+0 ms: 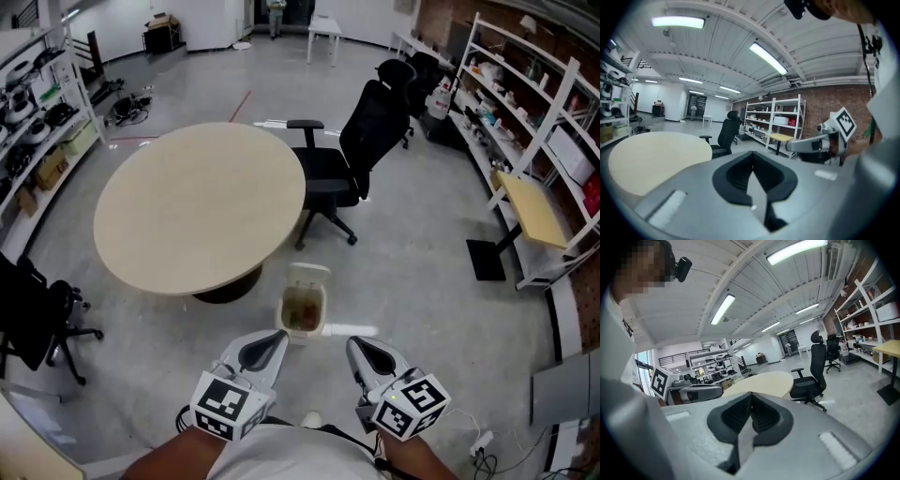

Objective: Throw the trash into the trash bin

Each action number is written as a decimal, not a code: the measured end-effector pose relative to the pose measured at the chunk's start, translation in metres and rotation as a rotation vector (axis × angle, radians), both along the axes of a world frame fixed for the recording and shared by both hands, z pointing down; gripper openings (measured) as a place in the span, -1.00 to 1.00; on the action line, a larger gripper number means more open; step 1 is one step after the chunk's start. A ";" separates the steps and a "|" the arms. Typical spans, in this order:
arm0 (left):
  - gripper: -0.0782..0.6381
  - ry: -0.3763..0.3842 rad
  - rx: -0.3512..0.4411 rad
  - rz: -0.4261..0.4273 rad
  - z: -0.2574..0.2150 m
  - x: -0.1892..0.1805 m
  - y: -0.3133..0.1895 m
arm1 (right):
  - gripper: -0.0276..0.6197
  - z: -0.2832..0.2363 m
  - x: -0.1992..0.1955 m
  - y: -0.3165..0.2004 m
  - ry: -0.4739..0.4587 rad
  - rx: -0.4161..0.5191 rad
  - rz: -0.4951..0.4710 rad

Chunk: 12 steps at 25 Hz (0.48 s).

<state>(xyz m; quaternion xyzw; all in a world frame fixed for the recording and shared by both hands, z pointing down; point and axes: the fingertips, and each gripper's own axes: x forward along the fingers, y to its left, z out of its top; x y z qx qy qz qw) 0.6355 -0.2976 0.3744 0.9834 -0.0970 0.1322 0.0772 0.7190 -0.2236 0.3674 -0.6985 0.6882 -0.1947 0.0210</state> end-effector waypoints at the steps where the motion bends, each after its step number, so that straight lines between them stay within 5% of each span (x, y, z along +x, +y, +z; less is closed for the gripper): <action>1: -0.76 0.003 -0.010 -0.006 0.000 0.001 0.006 | -0.91 0.001 0.001 0.006 0.000 -0.002 -0.006; 12: -0.76 -0.020 0.018 -0.046 0.003 -0.005 0.038 | -0.91 0.009 0.011 0.049 -0.020 0.003 0.000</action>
